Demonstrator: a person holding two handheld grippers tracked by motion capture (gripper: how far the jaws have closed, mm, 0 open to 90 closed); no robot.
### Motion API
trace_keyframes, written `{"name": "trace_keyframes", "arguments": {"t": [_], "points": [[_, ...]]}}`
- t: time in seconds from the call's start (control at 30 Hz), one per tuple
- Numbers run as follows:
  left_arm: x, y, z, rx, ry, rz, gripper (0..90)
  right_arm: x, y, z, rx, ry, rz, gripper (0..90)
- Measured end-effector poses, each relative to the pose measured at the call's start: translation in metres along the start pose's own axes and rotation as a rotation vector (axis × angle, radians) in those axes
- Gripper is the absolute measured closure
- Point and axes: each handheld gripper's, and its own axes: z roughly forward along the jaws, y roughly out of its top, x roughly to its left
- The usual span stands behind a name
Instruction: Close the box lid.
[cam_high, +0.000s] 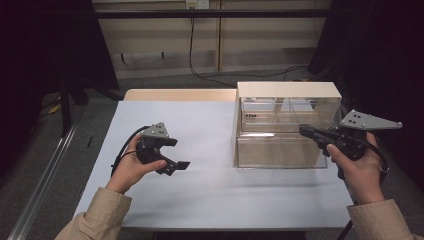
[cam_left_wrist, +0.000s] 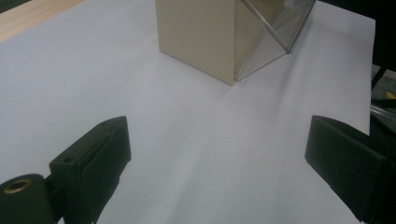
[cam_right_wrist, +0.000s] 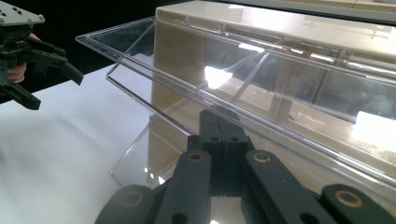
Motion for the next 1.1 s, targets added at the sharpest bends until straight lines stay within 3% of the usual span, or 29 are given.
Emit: {"name": "trace_keyframes", "arguments": {"t": [1.1], "points": [[0.011, -0.031, -0.018, 0.01, 0.051, -0.029, 6.8, 0.0, -0.015, 0.002, 0.007, 0.012, 0.013, 90.0]]}}
